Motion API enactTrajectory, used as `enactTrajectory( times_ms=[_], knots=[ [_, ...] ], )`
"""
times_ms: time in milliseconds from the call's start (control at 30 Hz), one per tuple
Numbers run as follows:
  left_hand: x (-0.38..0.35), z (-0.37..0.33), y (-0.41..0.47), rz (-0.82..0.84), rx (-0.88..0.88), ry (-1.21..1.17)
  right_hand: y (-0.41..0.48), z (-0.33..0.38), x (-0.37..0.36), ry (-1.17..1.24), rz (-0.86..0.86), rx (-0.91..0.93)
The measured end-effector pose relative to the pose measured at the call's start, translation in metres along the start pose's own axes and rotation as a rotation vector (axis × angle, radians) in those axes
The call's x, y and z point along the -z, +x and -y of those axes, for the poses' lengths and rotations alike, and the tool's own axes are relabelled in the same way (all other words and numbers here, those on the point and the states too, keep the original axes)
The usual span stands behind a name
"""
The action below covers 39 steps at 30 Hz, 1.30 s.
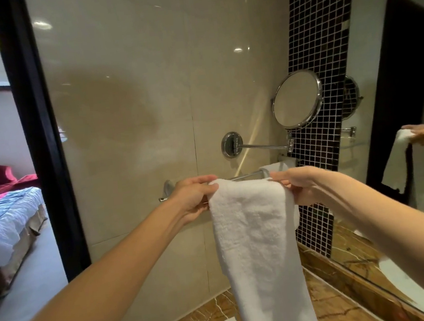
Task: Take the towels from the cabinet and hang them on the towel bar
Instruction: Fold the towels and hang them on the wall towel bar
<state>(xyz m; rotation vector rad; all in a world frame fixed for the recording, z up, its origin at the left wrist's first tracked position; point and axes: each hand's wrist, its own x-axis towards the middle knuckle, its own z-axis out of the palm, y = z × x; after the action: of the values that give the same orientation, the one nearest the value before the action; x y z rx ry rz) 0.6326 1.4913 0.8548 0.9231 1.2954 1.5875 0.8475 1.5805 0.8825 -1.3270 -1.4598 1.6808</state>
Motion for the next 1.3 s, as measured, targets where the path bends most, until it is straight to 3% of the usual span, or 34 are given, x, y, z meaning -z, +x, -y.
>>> enactTrajectory(
  times_ms=[167,367,600,933,1133,1300],
  knots=[
    [-0.001,-0.004,0.002,-0.009,-0.024,-0.029,-0.009,-0.005,0.009,0.106,0.189,0.003],
    [-0.002,-0.011,0.002,-0.023,-0.068,-0.018,-0.009,-0.016,0.006,0.033,0.243,-0.001],
    [0.001,-0.019,0.005,-0.025,-0.069,0.115,0.0,-0.01,0.0,-0.136,0.13,0.054],
    [-0.008,-0.017,0.014,-0.027,-0.062,0.017,0.014,0.002,-0.007,-0.166,-0.259,0.207],
    [-0.014,-0.023,0.014,0.014,-0.073,-0.041,0.004,0.018,-0.005,-0.075,-0.052,0.179],
    [-0.011,-0.034,0.016,0.116,-0.068,0.036,0.003,0.026,-0.001,-0.061,-0.06,0.267]
  ],
)
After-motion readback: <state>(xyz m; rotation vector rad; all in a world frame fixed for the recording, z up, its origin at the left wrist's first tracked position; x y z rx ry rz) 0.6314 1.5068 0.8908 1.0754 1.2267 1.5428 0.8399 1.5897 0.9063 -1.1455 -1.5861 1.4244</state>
